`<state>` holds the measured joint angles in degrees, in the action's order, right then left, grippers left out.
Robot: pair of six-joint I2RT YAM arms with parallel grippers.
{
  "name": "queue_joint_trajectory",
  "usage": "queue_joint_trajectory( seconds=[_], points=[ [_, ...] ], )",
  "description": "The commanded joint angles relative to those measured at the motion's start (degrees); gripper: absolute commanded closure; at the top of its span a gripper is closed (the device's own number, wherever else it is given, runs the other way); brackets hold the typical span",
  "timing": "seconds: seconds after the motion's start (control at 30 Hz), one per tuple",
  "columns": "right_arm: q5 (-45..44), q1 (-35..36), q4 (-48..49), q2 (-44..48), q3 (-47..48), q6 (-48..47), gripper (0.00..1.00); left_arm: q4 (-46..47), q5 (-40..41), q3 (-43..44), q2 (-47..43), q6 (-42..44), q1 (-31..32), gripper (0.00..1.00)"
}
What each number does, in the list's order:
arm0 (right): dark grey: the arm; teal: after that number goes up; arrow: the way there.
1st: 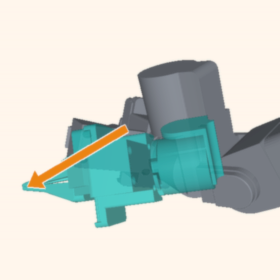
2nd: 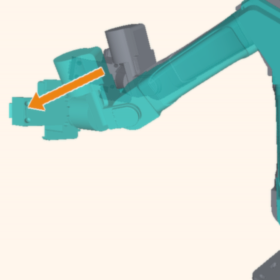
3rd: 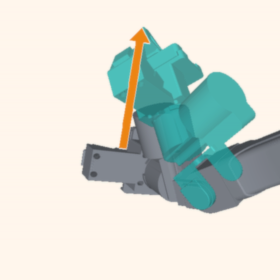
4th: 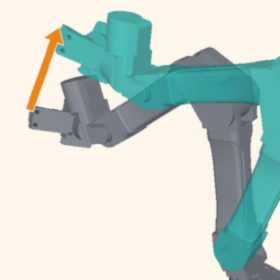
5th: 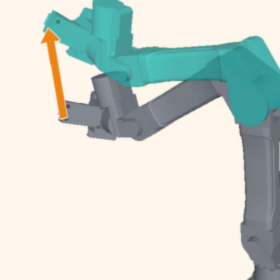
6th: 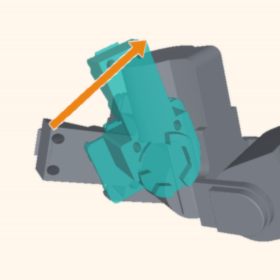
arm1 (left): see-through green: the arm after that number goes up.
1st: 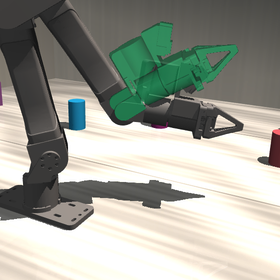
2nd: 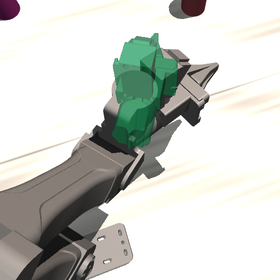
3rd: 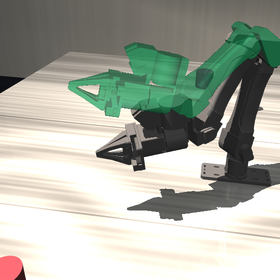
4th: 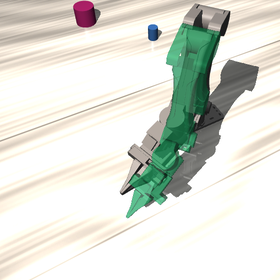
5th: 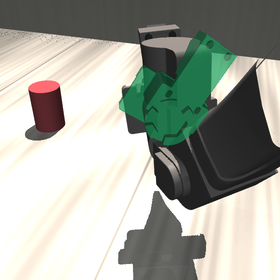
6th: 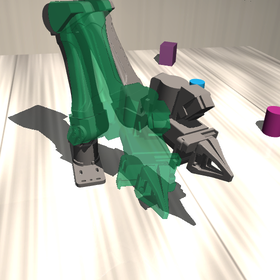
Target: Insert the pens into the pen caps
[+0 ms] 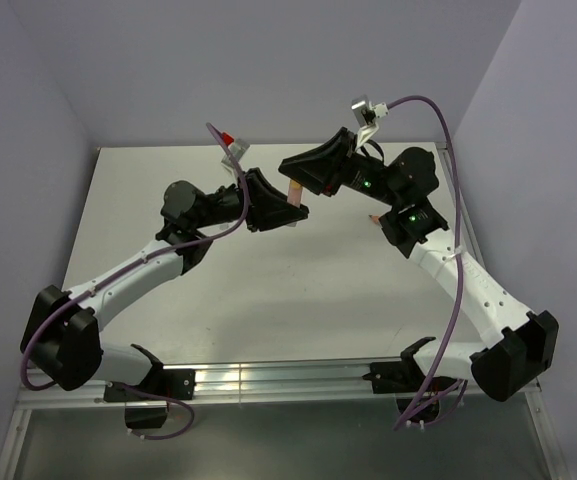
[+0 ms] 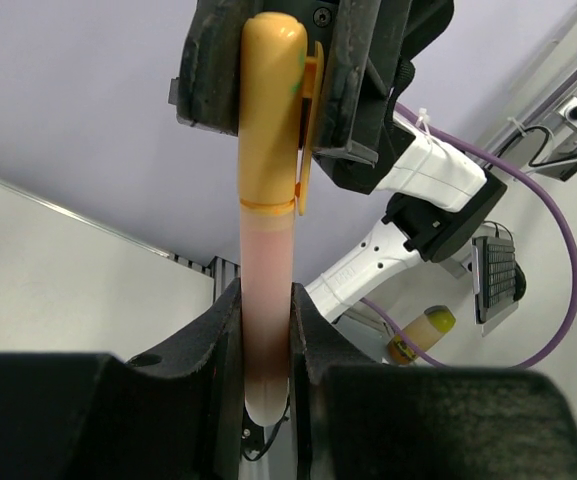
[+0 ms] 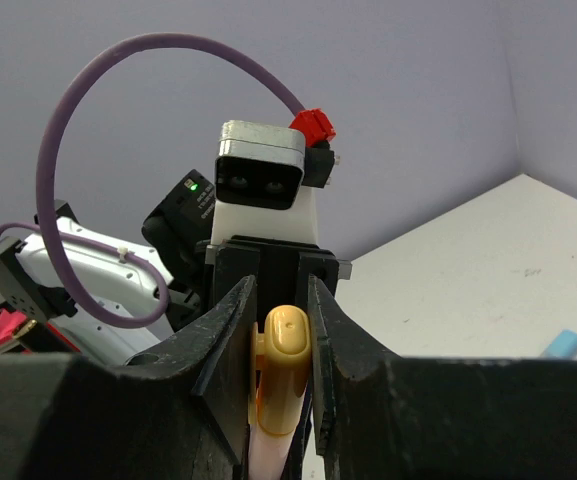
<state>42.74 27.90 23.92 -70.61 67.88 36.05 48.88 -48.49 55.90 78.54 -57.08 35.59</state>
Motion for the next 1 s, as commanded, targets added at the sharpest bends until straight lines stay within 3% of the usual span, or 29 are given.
queue_joint_trajectory(
  seconds=[0.0, 0.3, 0.97],
  points=[
    [7.27, 2.25, -1.69, 0.39, -0.47, -3.62, 1.00, 5.97, 2.35, 5.97, -2.34, -2.51, -0.35, 1.00],
    [10.08, 4.00, -1.07, 0.56, -1.61, -2.04, 1.00, -2.55, 3.49, 9.49, -4.01, 3.73, -0.52, 1.00],
    [10.96, 8.84, -8.10, 1.70, -2.31, -6.43, 1.00, -8.62, 6.48, 15.20, -3.75, 9.70, -1.49, 1.00]
  ],
)
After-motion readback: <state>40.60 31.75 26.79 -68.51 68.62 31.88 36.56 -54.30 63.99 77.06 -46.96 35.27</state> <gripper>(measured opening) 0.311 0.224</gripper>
